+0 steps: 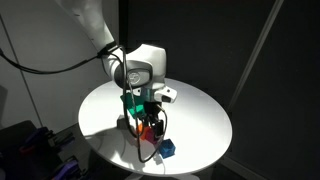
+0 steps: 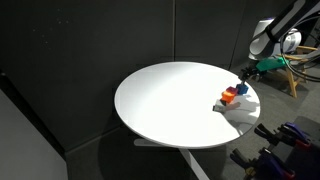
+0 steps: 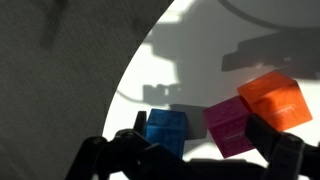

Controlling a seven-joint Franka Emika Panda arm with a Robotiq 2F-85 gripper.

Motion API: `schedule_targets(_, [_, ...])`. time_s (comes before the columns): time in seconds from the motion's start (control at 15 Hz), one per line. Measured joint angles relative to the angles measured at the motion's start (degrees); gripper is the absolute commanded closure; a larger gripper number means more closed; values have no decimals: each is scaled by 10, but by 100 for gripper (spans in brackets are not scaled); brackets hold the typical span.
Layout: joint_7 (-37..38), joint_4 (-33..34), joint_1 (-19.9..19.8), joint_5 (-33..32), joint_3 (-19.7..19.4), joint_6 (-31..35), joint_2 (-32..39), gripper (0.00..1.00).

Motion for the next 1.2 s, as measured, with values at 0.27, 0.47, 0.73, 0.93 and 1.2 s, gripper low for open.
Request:
schedule_targets(0.27, [7,4,-5,3,-9,0,0,0])
schedule_targets(0.47, [13,12,-9,18,-14,0,2,0])
schedule_targets(0.73, [34,36,-10,38,-15,-4,17,0])
schedule_targets(0.93, [48,63,-10,51,-15,-20,37,0])
schedule_targets(1.2, [64,106,-10,64,-15,-49,70,0])
